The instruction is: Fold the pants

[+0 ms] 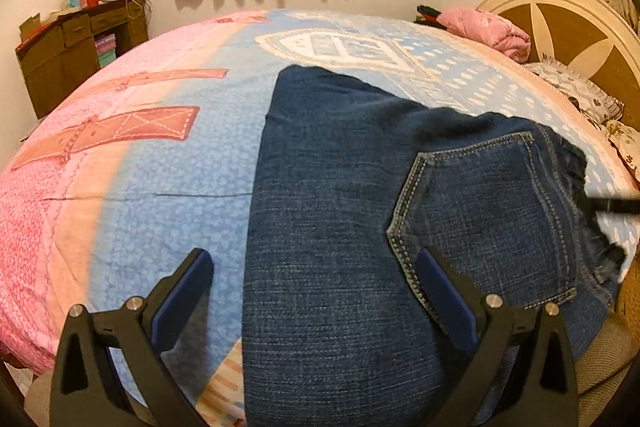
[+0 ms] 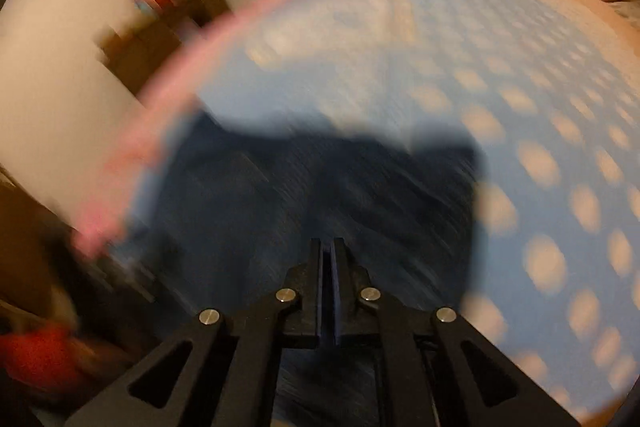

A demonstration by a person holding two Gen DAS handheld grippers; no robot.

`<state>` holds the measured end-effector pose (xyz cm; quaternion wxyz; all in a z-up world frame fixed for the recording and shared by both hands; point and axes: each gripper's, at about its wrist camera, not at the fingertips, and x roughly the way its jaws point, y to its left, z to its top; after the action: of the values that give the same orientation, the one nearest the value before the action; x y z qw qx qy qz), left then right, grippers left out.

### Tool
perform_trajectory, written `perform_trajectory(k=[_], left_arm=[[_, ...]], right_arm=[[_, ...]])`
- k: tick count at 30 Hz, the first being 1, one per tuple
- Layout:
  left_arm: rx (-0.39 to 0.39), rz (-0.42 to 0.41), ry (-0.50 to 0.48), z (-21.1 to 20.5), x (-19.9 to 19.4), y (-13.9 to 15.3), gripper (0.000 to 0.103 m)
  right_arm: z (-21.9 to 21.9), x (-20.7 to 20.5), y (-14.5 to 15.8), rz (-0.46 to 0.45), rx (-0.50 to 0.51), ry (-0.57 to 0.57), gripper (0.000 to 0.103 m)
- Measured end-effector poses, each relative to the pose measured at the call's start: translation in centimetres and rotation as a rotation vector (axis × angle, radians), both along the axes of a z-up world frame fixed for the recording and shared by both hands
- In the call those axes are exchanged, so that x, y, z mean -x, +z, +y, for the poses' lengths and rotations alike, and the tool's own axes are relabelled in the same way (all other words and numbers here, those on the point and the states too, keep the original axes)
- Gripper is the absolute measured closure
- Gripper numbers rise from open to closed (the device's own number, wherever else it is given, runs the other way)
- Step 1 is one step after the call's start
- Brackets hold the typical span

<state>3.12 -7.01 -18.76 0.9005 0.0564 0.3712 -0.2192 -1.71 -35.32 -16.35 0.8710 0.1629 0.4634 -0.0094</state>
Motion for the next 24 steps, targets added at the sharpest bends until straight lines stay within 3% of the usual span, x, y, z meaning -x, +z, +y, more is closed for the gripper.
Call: perform_trajectory(k=[2,4,5,8,9,10,12,16,18,19,21,24], left_arm=[[-0.006,0.036,-0.014,0.1,-0.3,0.3,0.000],[-0.018,0.082,-0.024,0.4,-0.7,0.8,0.000],[-0.019,0.085,-0.029,0.5,-0.8,1.2,0.000],[-0.003,0.034,-0.029,1.5,-1.1,3.0,0.000],[0.008,0.024,-0.021,1.9,-1.6,3.7,0.000],[0.022,0.026,-0.014,2.2,-2.2,4.0,0.000],[0.066,0.068,0.004,2.9,-3.9,4.4,0.000],[0.076,0.190,0.019,3.0,-7.1,3.1,0.000],[0.076,0.221,0.031,2.7,-7.6,2.2,0.000],[0.076,0.217,0.035,2.6,-7.6,2.2,0.000],[0.059,0.189,0.026,2.2,-7.2,2.2,0.000],[-0.003,0.164,0.015,1.4,-6.8,1.9,0.000]], right_arm=[[-2.6,2.9,-0.8,-0.042,-0.090,-0.111,0.103],[-4.1,4.5,-1.3,0.007,-0.063,-0.236,0.098],[-4.8,5.7,-1.2,-0.021,-0.095,-0.271,0.096],[-6.5,8.1,-1.1,-0.172,-0.354,-0.288,0.092],[-7.0,8.5,-1.3,-0.202,-0.424,-0.292,0.078],[-7.2,8.5,-1.4,-0.214,-0.448,-0.301,0.056],[-8.0,8.9,-2.2,-0.253,-0.469,-0.342,0.038],[-8.9,7.4,-3.8,-0.260,-0.527,-0.394,0.038],[-6.8,6.6,-4.6,-0.229,-0.524,-0.360,0.038],[-6.0,5.8,-5.0,-0.197,-0.515,-0.332,0.037],[-3.8,5.1,-4.5,-0.179,-0.381,-0.298,0.036],[-2.9,4.3,-4.1,-0.136,-0.346,-0.257,0.036]])
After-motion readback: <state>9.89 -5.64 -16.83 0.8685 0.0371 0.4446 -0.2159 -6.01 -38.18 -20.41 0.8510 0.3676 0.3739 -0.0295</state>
